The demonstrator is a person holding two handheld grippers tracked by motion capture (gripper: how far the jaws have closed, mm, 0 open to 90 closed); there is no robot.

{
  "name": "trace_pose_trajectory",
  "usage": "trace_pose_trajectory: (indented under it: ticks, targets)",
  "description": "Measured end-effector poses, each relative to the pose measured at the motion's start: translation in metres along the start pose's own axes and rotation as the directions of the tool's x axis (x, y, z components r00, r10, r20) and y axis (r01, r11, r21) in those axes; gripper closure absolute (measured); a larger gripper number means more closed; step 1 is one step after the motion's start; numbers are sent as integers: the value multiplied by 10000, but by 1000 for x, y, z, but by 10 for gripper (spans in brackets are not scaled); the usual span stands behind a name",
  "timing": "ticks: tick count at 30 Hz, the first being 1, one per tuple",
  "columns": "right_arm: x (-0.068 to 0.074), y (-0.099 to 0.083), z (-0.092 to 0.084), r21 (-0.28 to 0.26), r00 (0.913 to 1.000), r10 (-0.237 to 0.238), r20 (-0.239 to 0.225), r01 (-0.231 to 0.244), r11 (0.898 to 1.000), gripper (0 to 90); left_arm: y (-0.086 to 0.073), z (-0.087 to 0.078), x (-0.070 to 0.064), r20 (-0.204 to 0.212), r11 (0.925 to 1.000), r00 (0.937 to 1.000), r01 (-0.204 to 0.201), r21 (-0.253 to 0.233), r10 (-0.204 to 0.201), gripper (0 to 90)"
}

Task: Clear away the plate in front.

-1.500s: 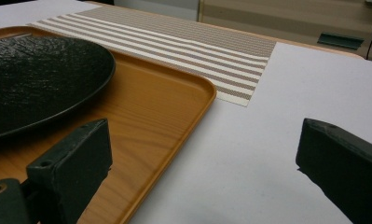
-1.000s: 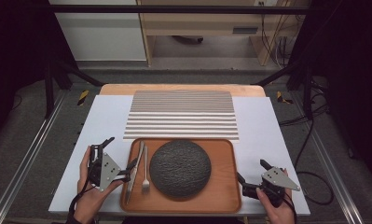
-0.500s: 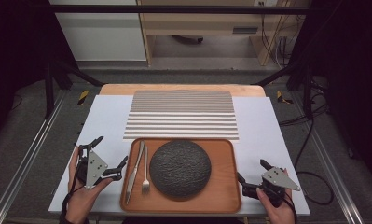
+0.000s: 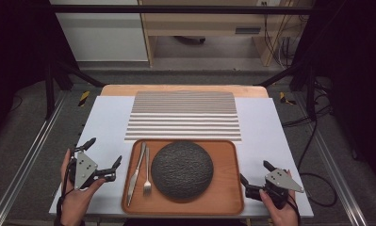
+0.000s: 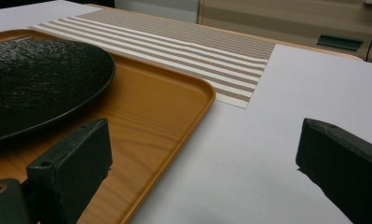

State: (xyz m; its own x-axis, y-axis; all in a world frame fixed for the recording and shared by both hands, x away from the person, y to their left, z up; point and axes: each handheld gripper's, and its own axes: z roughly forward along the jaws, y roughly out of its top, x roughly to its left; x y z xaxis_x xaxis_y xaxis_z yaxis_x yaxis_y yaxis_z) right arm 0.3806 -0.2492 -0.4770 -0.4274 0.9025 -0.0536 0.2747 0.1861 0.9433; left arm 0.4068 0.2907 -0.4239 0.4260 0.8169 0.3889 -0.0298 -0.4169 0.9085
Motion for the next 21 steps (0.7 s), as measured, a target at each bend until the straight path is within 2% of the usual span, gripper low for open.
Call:
trace_pose_trajectory:
  ticks: [5,7,10,13,17,21]
  targets:
    - [0,0,0,-14,10000,15,-23,-15,10000,36,-4,-3,6,-76,9992,9992,396,-20,-396,26]
    - [0,0,0,-12,10000,17,-18,-17,10000,36,-7,-4,9,-21,9976,9976,694,-35,-694,25]
    - [0,0,0,-12,10000,16,-20,-16,10000,36,-12,-6,16,73,9881,9883,1528,-180,-1527,26]
    - [0,0,0,-9,10000,16,-19,-16,10000,36,-18,-7,22,111,9770,9775,2109,-303,-2107,27]
    - [0,0,0,-12,10000,8,-7,-8,10000,36,-23,-7,26,205,9726,9728,2312,-263,-2307,28]
    - [0,0,0,-6,10000,7,-9,-7,10000,36,-27,-5,25,508,9692,9687,2447,-286,-2431,27]
